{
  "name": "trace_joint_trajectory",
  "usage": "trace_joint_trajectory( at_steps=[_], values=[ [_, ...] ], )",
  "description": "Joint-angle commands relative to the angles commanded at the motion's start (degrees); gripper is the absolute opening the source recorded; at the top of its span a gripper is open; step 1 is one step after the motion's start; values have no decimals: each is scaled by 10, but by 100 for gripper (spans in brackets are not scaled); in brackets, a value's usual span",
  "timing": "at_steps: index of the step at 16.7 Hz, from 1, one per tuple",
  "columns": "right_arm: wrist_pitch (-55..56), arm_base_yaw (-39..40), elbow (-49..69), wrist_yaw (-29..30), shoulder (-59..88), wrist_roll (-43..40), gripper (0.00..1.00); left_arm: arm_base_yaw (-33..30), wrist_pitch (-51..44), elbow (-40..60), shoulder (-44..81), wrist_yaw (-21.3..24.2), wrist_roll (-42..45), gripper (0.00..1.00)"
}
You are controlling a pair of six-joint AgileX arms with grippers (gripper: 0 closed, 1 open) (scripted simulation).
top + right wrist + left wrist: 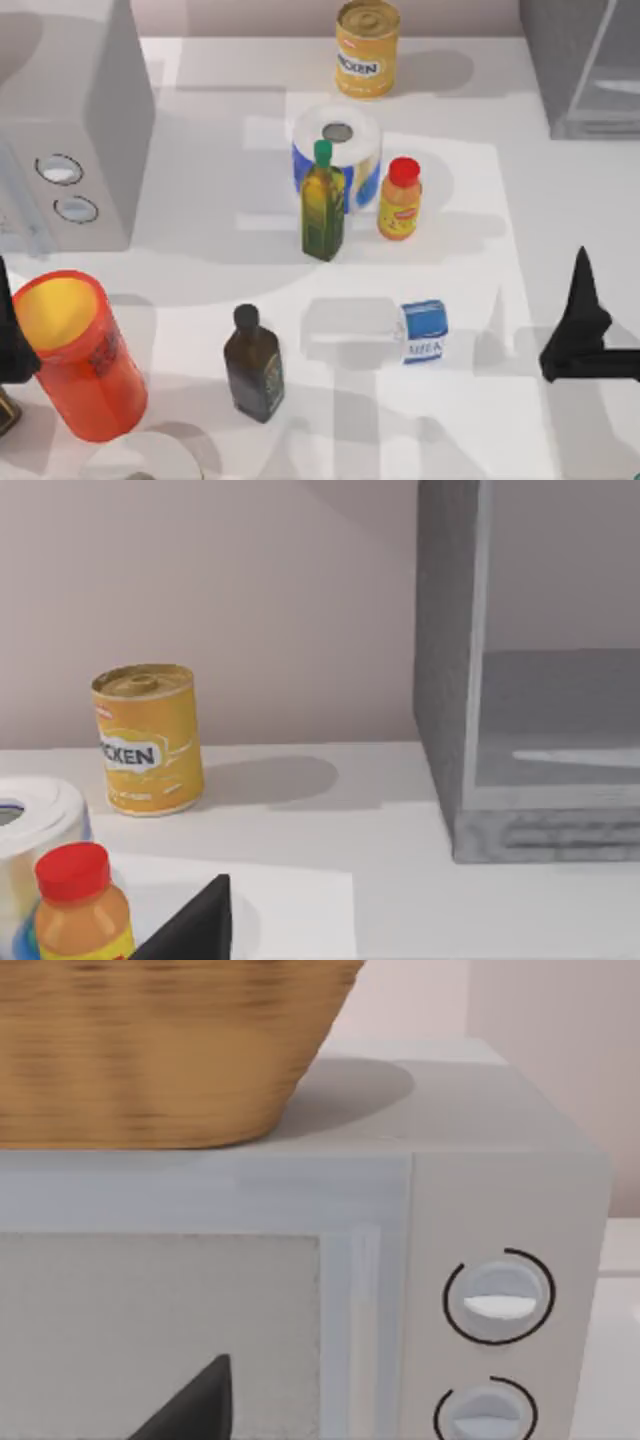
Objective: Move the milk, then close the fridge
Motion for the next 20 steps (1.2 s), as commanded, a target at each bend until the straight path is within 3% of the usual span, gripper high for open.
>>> trace_joint_trajectory(
  at_steps=[12, 16, 20],
  values=[
    [404, 100, 133, 18, 584, 89, 100, 0, 0, 0, 0, 0, 0, 100],
    [483, 109, 151, 17, 723, 81, 100, 0, 0, 0, 0, 0, 0, 100],
    [504, 109, 153, 18, 765, 71, 100, 0, 0, 0, 0, 0, 0, 100]
  ],
)
